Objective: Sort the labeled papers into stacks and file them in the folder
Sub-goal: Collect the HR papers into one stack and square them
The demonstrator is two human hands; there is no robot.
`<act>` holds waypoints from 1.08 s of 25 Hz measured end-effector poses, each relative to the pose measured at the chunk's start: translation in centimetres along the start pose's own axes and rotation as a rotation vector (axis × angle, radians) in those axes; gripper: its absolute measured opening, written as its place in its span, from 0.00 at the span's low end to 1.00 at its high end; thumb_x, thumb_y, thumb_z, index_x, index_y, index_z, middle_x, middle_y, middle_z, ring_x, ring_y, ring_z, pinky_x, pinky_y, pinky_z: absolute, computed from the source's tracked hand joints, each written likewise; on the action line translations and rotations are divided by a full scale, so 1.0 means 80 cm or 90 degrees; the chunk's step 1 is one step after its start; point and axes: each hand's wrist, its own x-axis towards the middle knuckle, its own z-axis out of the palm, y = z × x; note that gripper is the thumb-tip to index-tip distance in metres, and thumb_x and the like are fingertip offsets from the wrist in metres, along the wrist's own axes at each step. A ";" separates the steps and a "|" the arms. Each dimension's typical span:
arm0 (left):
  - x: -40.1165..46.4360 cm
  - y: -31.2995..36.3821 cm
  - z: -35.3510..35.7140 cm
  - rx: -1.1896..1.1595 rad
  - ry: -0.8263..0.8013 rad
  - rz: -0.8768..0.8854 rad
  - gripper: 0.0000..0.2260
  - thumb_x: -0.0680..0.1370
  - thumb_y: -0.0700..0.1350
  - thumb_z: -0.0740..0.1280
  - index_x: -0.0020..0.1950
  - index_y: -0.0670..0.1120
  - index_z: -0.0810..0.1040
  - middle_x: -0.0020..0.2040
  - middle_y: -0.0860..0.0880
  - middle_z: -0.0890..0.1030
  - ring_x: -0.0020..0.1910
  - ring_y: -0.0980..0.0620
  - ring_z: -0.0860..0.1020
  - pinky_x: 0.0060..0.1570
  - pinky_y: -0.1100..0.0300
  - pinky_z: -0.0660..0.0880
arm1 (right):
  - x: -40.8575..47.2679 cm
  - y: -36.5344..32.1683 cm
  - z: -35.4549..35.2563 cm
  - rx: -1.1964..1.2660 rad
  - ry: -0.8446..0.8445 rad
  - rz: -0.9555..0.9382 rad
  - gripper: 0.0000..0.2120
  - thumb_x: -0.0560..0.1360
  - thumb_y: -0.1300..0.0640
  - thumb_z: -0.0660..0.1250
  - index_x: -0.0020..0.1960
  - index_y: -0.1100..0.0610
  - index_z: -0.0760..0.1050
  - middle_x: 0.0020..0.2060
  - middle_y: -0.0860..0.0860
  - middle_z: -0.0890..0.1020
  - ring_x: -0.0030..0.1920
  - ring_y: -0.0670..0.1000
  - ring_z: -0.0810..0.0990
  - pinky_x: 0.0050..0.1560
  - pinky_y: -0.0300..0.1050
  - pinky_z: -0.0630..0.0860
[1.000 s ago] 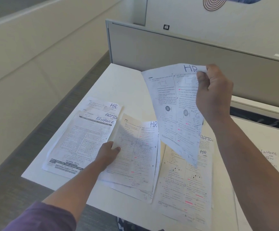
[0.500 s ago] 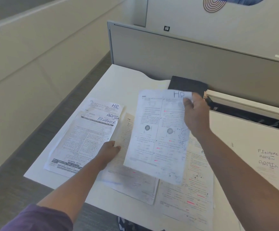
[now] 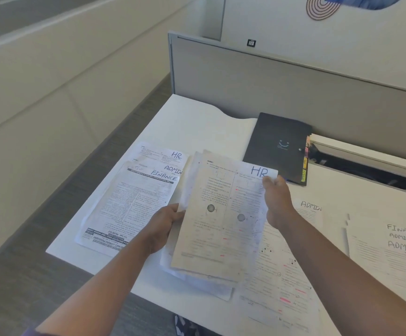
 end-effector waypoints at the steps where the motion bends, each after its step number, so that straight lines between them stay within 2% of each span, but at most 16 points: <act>1: -0.002 0.001 0.001 0.007 -0.001 0.002 0.19 0.75 0.48 0.71 0.60 0.36 0.82 0.56 0.36 0.86 0.53 0.37 0.86 0.51 0.45 0.83 | 0.001 0.003 0.001 -0.002 -0.013 0.014 0.05 0.85 0.53 0.59 0.52 0.50 0.72 0.51 0.48 0.82 0.49 0.49 0.79 0.44 0.46 0.73; 2: -0.003 0.003 0.001 0.010 0.001 0.004 0.18 0.75 0.48 0.70 0.60 0.38 0.83 0.57 0.36 0.86 0.53 0.37 0.86 0.51 0.46 0.83 | 0.002 0.006 0.001 -0.004 -0.019 0.019 0.04 0.85 0.54 0.59 0.54 0.51 0.72 0.53 0.49 0.82 0.50 0.50 0.79 0.47 0.48 0.74; 4: -0.007 0.006 0.000 0.011 -0.004 0.000 0.18 0.81 0.56 0.65 0.60 0.45 0.86 0.59 0.40 0.86 0.55 0.40 0.86 0.53 0.45 0.84 | 0.003 0.010 0.002 -0.008 -0.008 0.002 0.05 0.84 0.57 0.61 0.58 0.52 0.73 0.57 0.51 0.82 0.54 0.52 0.81 0.53 0.51 0.77; 6: -0.011 0.010 0.001 0.007 -0.031 0.005 0.22 0.85 0.62 0.60 0.64 0.51 0.85 0.60 0.44 0.87 0.58 0.42 0.86 0.55 0.44 0.84 | 0.000 0.010 0.005 0.001 0.015 -0.036 0.06 0.83 0.59 0.63 0.59 0.50 0.73 0.56 0.53 0.83 0.52 0.51 0.83 0.52 0.50 0.80; 8: -0.011 0.015 0.008 0.022 -0.024 0.031 0.17 0.84 0.56 0.66 0.66 0.47 0.82 0.59 0.43 0.87 0.58 0.40 0.86 0.59 0.38 0.82 | -0.009 0.005 0.007 0.030 0.014 -0.083 0.08 0.83 0.59 0.65 0.57 0.47 0.71 0.53 0.54 0.85 0.48 0.50 0.84 0.46 0.48 0.81; 10: -0.008 0.021 0.013 0.055 0.027 0.071 0.12 0.84 0.45 0.69 0.65 0.43 0.81 0.57 0.43 0.87 0.57 0.39 0.86 0.60 0.36 0.81 | -0.014 0.000 0.005 0.115 -0.061 -0.112 0.14 0.81 0.59 0.69 0.63 0.51 0.70 0.53 0.56 0.86 0.51 0.54 0.86 0.50 0.52 0.84; 12: -0.007 0.028 0.016 0.049 0.057 0.113 0.09 0.84 0.43 0.68 0.64 0.44 0.82 0.56 0.44 0.88 0.57 0.39 0.86 0.56 0.41 0.84 | -0.019 -0.002 -0.001 0.158 -0.210 -0.114 0.20 0.80 0.61 0.71 0.69 0.58 0.71 0.58 0.56 0.86 0.57 0.58 0.86 0.55 0.58 0.83; 14: -0.010 0.036 0.019 0.037 0.076 0.166 0.08 0.84 0.43 0.67 0.61 0.48 0.84 0.56 0.46 0.88 0.55 0.43 0.86 0.49 0.49 0.85 | -0.025 0.001 -0.004 0.079 -0.298 -0.108 0.16 0.80 0.63 0.70 0.67 0.59 0.78 0.60 0.55 0.85 0.60 0.60 0.84 0.57 0.59 0.82; 16: -0.013 0.042 0.023 0.062 0.118 0.237 0.11 0.83 0.42 0.68 0.57 0.57 0.85 0.55 0.51 0.88 0.53 0.50 0.87 0.47 0.58 0.84 | -0.030 0.007 -0.003 0.037 -0.280 -0.121 0.14 0.79 0.66 0.70 0.62 0.56 0.82 0.58 0.53 0.87 0.59 0.59 0.85 0.56 0.56 0.82; 18: -0.013 0.044 0.024 0.092 0.189 0.298 0.14 0.79 0.42 0.67 0.52 0.62 0.86 0.51 0.54 0.88 0.50 0.56 0.85 0.45 0.63 0.82 | -0.034 0.013 -0.004 0.037 -0.266 -0.155 0.14 0.78 0.69 0.70 0.59 0.55 0.84 0.56 0.52 0.88 0.56 0.55 0.86 0.53 0.51 0.83; 20: -0.009 0.034 0.024 0.074 0.228 0.319 0.13 0.76 0.41 0.65 0.48 0.58 0.85 0.46 0.51 0.87 0.46 0.55 0.84 0.44 0.60 0.81 | -0.040 0.025 -0.004 0.003 -0.276 -0.184 0.14 0.77 0.69 0.70 0.59 0.55 0.84 0.53 0.52 0.88 0.53 0.53 0.87 0.50 0.48 0.83; 24: -0.008 0.008 0.026 0.044 0.220 0.277 0.08 0.73 0.42 0.63 0.47 0.45 0.82 0.43 0.43 0.83 0.45 0.49 0.80 0.48 0.47 0.78 | -0.052 0.058 -0.001 -0.073 -0.278 -0.167 0.18 0.78 0.69 0.70 0.59 0.48 0.80 0.53 0.49 0.87 0.55 0.51 0.85 0.58 0.50 0.83; 27: -0.006 0.013 0.022 0.061 0.211 0.305 0.10 0.75 0.43 0.64 0.49 0.54 0.84 0.48 0.45 0.85 0.49 0.47 0.83 0.51 0.48 0.81 | -0.050 0.056 0.004 -0.079 -0.293 -0.203 0.19 0.78 0.68 0.69 0.60 0.47 0.79 0.51 0.45 0.86 0.55 0.47 0.84 0.54 0.43 0.83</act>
